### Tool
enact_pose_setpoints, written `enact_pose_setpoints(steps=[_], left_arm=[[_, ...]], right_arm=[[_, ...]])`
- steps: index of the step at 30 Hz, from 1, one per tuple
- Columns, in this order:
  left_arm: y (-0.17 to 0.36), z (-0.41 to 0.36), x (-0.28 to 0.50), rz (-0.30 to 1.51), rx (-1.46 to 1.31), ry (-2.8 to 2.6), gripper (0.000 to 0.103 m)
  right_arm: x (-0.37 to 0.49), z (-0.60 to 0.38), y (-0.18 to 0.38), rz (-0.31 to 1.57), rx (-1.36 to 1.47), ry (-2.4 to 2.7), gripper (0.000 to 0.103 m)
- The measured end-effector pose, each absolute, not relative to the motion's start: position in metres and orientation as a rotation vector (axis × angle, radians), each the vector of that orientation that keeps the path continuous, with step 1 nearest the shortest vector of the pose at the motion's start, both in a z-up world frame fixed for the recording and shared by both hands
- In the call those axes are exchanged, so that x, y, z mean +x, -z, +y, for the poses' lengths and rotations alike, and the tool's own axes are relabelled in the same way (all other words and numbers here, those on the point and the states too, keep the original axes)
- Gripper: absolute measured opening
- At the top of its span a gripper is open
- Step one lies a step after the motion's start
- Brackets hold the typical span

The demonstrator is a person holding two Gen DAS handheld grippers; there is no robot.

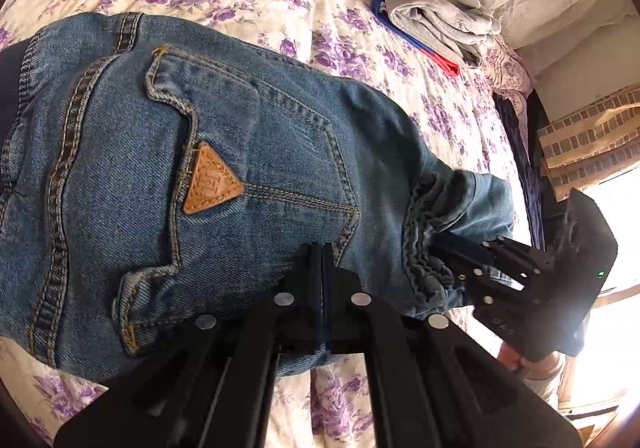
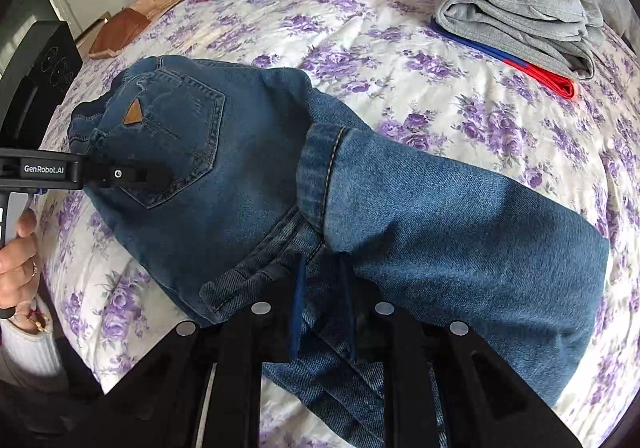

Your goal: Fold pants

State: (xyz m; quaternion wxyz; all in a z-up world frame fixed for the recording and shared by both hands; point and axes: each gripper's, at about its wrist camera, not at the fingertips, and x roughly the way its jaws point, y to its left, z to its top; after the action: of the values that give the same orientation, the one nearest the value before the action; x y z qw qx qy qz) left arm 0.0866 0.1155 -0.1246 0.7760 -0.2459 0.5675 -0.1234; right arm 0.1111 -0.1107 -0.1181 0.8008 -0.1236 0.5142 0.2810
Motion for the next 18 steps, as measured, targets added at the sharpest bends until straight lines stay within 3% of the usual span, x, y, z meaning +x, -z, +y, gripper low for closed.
enact_pose_setpoints(steps=[8,10,11,12,14,18], left_arm=[[0.112,0.114,0.081,1.189,-0.514,0.291,0.001],[0.088,0.122,0.063,1.091,-0.551,0.350,0.009],[0.074,0.130,0.051,1.028,-0.579,0.382,0.024],[0.058,0.142,0.037,0.961,-0.603,0.382,0.057],[0.036,0.170,0.008,0.840,-0.650,0.288,0.097],[0.038,0.218,-0.030,0.788,-0.772,0.150,0.097]], right_arm=[[0.108,-0.114,0.117,1.098,-0.245,-0.591,0.018],[0.108,-0.114,0.114,1.093,-0.251,-0.580,0.017],[0.108,-0.113,0.111,1.090,-0.247,-0.567,0.017],[0.108,-0.113,0.108,1.087,-0.242,-0.554,0.017],[0.105,-0.115,0.100,1.066,-0.209,-0.536,0.017],[0.098,-0.128,0.082,1.025,-0.059,-0.587,0.022]])
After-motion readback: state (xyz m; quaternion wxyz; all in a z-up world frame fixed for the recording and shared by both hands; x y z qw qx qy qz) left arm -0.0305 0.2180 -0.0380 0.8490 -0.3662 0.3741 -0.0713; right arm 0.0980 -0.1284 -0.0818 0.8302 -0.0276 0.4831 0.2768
